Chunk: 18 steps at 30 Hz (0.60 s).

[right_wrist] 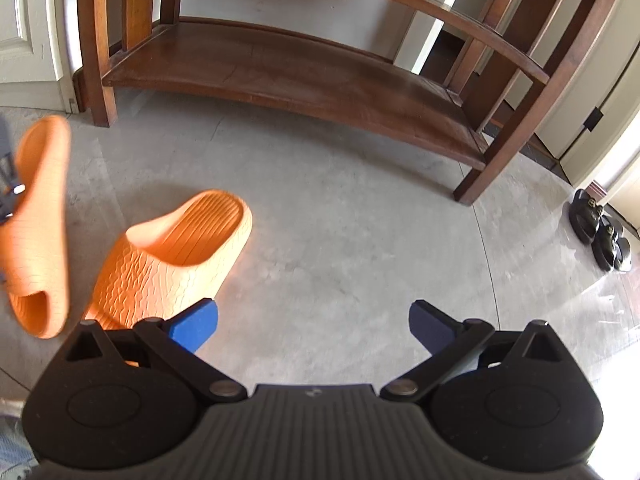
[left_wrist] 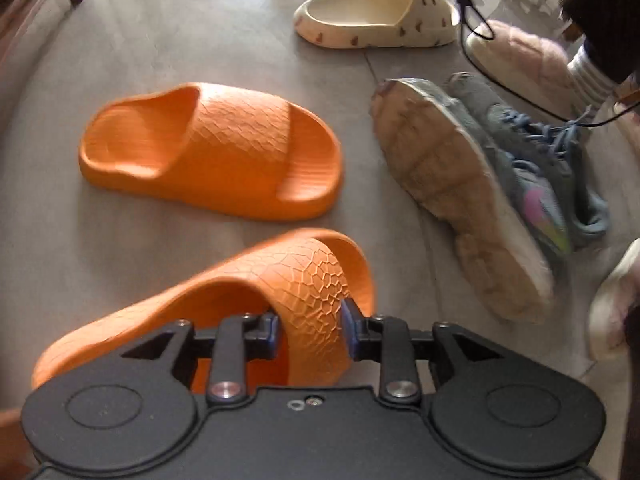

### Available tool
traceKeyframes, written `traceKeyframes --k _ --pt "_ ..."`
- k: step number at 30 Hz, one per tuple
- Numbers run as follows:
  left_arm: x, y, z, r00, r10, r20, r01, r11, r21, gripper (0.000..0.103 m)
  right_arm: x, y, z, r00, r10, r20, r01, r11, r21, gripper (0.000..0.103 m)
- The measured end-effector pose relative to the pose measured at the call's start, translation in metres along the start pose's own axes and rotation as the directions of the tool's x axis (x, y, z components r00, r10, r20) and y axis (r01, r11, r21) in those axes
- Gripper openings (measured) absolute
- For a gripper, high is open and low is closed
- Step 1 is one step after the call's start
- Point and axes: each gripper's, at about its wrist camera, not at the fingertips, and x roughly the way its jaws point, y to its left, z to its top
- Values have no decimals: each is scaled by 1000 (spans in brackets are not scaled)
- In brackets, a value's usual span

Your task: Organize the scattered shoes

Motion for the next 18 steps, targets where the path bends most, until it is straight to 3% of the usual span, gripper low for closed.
traceKeyframes --k 4,7,8,10,13,15,18 --pt "8 13 14 997 71 -35 -69 997 36 48 -4 5 -7 1000 1 -7 -1 1000 -7 103" --pt "12 8 17 993 110 -37 -109 994 28 51 -6 4 -10 1000 4 -9 -4 1000 -1 103" --pt "11 7 16 992 120 -39 -119 993 26 59 -6 5 -11 1000 4 -9 -4 1000 -1 103" --pt "11 -1 7 971 218 -97 -219 976 1 64 -8 4 -14 1000 -2 -12 2 1000 3 103" --pt "7 -19 -9 951 284 -122 -285 958 17 64 -12 2 -18 1000 -8 -15 9 1000 16 103" --pt "-2 -29 -16 956 282 -85 -286 957 -42 64 -15 1 -20 1000 -11 -15 11 1000 20 103" --pt "-25 -52 -24 975 201 91 -179 962 -206 64 -23 3 -27 1000 -13 -18 13 1000 17 103"
